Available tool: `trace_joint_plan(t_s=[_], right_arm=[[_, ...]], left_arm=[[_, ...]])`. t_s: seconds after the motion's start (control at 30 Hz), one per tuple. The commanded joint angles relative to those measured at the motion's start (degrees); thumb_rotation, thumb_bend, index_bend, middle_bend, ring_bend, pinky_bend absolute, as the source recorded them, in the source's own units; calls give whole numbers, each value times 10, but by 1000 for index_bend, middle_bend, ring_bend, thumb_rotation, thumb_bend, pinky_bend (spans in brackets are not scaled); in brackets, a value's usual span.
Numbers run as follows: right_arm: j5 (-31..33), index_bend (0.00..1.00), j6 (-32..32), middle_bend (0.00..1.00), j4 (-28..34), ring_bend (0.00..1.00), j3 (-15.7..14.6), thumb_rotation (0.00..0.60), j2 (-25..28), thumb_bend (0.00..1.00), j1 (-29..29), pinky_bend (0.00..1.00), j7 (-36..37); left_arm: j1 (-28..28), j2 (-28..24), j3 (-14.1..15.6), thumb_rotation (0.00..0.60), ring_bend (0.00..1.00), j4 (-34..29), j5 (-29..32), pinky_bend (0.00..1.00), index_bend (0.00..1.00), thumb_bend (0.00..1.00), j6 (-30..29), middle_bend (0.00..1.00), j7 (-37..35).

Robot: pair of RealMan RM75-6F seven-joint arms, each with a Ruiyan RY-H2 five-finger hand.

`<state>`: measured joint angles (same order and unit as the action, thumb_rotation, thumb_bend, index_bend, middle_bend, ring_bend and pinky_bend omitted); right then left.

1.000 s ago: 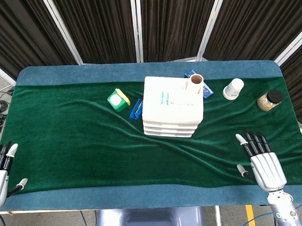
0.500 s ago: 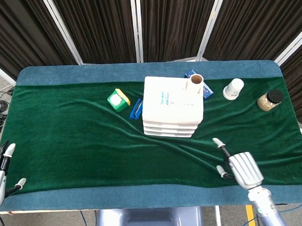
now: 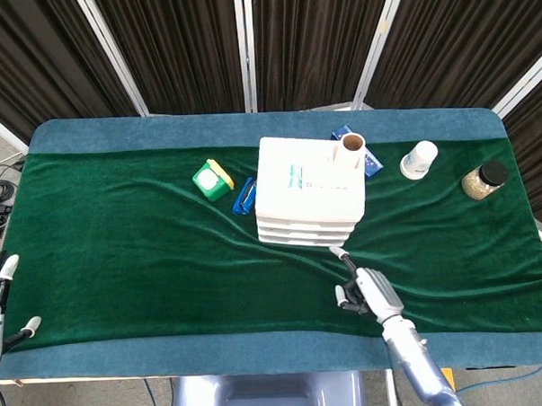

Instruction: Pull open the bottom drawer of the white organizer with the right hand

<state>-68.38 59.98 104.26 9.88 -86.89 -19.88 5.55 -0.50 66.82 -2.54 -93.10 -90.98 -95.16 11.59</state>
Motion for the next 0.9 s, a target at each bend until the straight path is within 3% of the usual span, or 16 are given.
trace_joint_plan(t_s=[0.03,0.5,0.9], right_arm=[[46,68,-42,933,-13,981,27,600,-39,554,-23,833,59],[47,90,-37,926,-79,977,40,600,-119,557,-37,833,122],[48,94,-39,925,-117,974,44,600,-151,558,-46,833,135]], left_arm=[[-1,-2,-1,600,0,1,-1,0,0,0,-2,0,-5],[-2,-8,-1,600,0,-1,-1,0,0,0,-3,0,-18],[-3,-12,-2,600,0,-3,0,0,0,0,-5,0,-27]])
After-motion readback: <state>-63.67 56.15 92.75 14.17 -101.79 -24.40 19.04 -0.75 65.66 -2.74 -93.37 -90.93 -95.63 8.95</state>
